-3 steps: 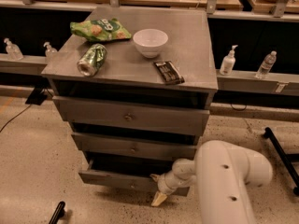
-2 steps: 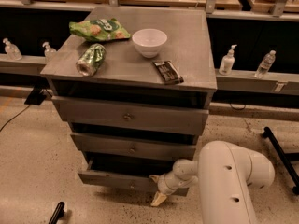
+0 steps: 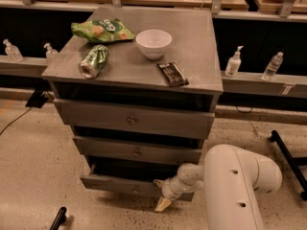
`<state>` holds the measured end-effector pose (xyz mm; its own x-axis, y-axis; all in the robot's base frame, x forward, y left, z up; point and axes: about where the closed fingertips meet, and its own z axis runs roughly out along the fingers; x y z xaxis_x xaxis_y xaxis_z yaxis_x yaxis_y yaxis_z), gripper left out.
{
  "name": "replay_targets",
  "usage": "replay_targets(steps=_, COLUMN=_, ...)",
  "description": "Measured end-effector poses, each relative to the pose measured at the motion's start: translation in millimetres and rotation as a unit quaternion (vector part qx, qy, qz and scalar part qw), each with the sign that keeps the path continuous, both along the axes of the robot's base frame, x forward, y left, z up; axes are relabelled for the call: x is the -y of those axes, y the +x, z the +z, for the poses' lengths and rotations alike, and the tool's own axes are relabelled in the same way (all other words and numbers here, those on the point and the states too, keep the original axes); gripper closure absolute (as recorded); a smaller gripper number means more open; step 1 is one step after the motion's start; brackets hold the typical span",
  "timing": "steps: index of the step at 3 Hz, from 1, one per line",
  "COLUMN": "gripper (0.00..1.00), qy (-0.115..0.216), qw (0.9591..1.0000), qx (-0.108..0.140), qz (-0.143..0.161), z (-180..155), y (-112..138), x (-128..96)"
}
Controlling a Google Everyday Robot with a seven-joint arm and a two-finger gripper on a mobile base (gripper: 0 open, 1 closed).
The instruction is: Open bottom drawer
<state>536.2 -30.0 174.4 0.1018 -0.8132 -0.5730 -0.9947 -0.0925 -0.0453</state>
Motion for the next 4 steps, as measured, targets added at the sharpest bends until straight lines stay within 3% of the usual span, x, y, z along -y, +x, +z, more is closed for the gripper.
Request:
replay_targets(steps=1, gripper=0.39, qy=0.000, qw=1.0000, qx=0.000, qz=0.000, z=0.0, y=0.0, x=0.0)
replay_targets(steps=2, gripper=0.51, qy=0.000, qw=1.0000, qx=0.000, qz=0.000, z=0.6, y=-0.1, x=-0.1)
replay_targets(steps=3, gripper=0.73, qy=0.000, qw=1.0000, qx=0.000, qz=0.000, z=1.1, y=-0.1, x=-0.1)
replay_targets(steps=4, gripper=0.65, qy=0.000, qw=1.0000, qx=0.000, qz=0.000, z=1.2, y=-0.1, x=-0.1)
